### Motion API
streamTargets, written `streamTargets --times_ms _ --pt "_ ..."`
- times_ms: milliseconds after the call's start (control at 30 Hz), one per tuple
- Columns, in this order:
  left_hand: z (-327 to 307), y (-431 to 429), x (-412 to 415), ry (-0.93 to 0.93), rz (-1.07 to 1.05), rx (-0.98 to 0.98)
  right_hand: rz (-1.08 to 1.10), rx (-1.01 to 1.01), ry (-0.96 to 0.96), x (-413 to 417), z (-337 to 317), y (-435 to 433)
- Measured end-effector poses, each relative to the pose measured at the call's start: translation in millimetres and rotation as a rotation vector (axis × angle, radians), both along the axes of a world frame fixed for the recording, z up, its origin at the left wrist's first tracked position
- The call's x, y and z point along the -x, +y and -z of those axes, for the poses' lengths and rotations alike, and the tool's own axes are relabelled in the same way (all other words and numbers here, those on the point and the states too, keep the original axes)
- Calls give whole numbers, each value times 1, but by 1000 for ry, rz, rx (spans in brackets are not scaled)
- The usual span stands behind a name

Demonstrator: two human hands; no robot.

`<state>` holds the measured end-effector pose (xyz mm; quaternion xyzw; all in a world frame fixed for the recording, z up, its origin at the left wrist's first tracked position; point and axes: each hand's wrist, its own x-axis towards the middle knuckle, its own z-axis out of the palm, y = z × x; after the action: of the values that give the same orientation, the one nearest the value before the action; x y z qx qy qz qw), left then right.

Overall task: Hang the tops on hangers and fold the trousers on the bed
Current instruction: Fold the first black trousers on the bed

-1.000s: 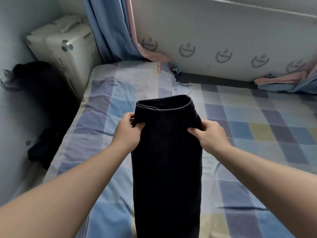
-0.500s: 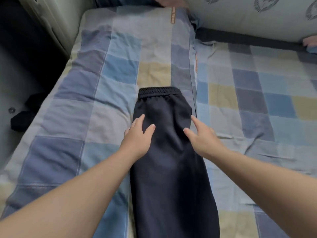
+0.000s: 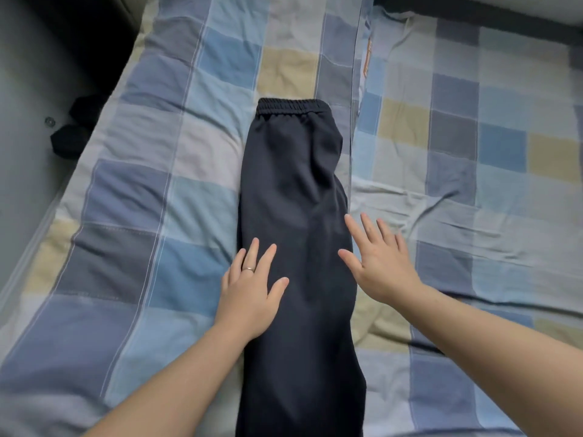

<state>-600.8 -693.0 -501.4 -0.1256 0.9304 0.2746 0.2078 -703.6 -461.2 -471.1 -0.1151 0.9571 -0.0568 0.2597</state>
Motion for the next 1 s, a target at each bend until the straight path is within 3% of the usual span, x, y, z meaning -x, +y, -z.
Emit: streamTargets --times_ms 400,533,767,867,1000 --pt "-5 76 -201 -204 -207 4 23 140 -189 -180 10 76" --pt "4 82 -236 -182 -279 3 158 230 -309 -230 34 95" --pt "39 82 -253 -54 -655 -50 564 516 -522 -280 90 97" --pt "58 83 -260 -79 -730 -175 783 670 -648 -292 110 90" --pt "78 72 -270 -185 -740 -312 817 704 -773 -307 124 89"
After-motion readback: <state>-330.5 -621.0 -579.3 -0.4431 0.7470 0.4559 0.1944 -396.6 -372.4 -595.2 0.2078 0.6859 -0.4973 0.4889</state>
